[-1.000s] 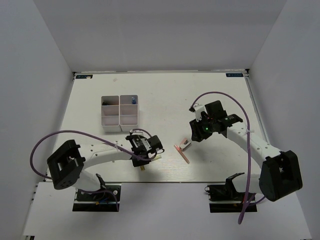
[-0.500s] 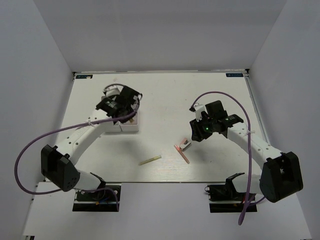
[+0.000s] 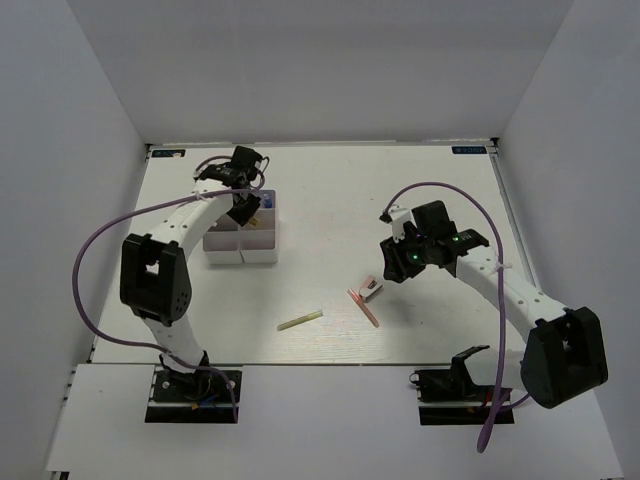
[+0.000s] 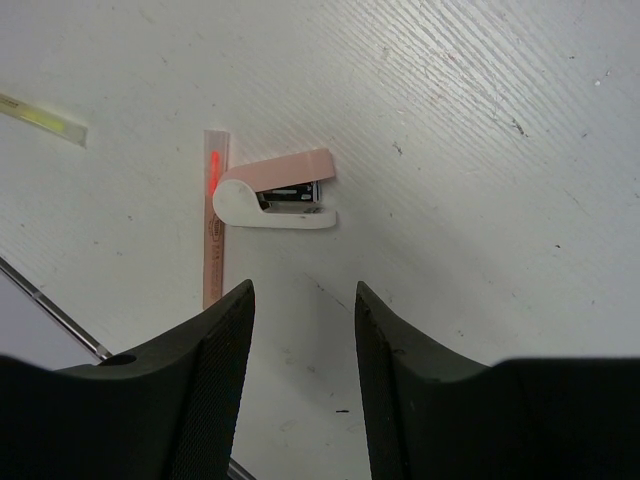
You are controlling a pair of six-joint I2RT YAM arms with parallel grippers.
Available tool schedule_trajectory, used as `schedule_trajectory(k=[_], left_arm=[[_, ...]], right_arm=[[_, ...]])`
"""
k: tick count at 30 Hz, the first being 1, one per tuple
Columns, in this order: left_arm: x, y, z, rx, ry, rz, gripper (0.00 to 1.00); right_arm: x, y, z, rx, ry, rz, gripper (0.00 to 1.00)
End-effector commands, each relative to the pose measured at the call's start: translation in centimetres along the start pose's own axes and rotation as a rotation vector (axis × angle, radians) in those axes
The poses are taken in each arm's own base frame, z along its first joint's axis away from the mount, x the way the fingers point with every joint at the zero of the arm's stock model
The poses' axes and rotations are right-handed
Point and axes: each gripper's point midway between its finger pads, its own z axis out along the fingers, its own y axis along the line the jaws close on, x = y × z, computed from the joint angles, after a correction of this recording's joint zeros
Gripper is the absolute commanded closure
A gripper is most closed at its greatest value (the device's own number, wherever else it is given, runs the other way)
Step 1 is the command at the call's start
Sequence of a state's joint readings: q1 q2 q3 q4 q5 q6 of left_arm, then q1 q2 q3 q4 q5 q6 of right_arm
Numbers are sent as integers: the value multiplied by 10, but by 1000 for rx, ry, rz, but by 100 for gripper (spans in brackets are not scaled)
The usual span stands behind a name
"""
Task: Sort the stationery into containers
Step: Place the stationery in the storage box, then pick up the pen from the center of the board.
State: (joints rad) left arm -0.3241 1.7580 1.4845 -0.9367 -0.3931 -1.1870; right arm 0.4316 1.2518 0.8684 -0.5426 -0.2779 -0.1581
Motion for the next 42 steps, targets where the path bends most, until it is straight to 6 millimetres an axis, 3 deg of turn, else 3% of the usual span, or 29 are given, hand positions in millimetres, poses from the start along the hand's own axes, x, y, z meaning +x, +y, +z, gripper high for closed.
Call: schedule_trajectory(k=[1,6,8,9,12,15,19,21,22,23,24,25,27,28,30,31,32,34,35,36,37,42], left_arm=[[-10,-20,-13,63,-5,-59,99],[-5,-23,-5,49,16,-70,99],[-2,-22,-1,43,23,-70,92],[1,-20,1,34,33,-69,79],[5,-19,4,32,43,-66,58],[6,-23,2,59,50,-49,52],[-2,-39,-19,131,22,-3,50],[-8,-47,-32,160,7,8,50],[-10,-48,-42,182,-3,34,57],[-13,-50,-48,196,-22,46,72],[-9,-53,-54,221,-25,71,87],[-9,-57,-72,285,-51,178,99],[15,-80,-89,473,-28,390,99],[39,-69,-90,538,-9,572,99],[106,-58,-114,805,226,799,82],[142,-45,-124,884,357,931,67],[165,-14,-133,900,515,1060,63],[199,14,-131,886,600,1268,48],[205,29,-123,820,622,1317,46],[205,36,-113,756,582,1362,45],[217,50,-107,734,582,1430,44],[233,61,-93,711,482,1536,40]], right_arm=[[-11,-3,-5,16,-44,-13,52],[-12,-3,-6,18,-50,-19,52],[-11,-3,-5,17,-45,-19,52],[-10,-3,-6,17,-44,-18,52],[-11,-3,-5,17,-45,-18,52],[-11,-3,-6,15,-47,-19,52],[-10,-1,-5,7,-44,-17,52],[-9,-1,-4,7,-39,-17,52],[-10,-2,-5,9,-39,-19,52],[-8,-2,-3,8,-34,-16,52],[-9,-2,-5,9,-38,-17,60],[-7,-1,-6,4,-35,-25,70],[-8,-1,-7,3,-43,-43,100],[-7,1,-7,-10,-40,-64,100],[-4,6,-7,-46,-32,-111,100],[-6,10,-7,-73,-35,-138,43],[1,16,-7,-109,-1,-138,15],[1,16,-6,-117,12,-129,14],[1,13,-5,-104,16,-123,20],[2,12,-3,-100,21,-118,29],[2,10,-2,-88,24,-108,45],[5,7,1,-76,38,-83,48]])
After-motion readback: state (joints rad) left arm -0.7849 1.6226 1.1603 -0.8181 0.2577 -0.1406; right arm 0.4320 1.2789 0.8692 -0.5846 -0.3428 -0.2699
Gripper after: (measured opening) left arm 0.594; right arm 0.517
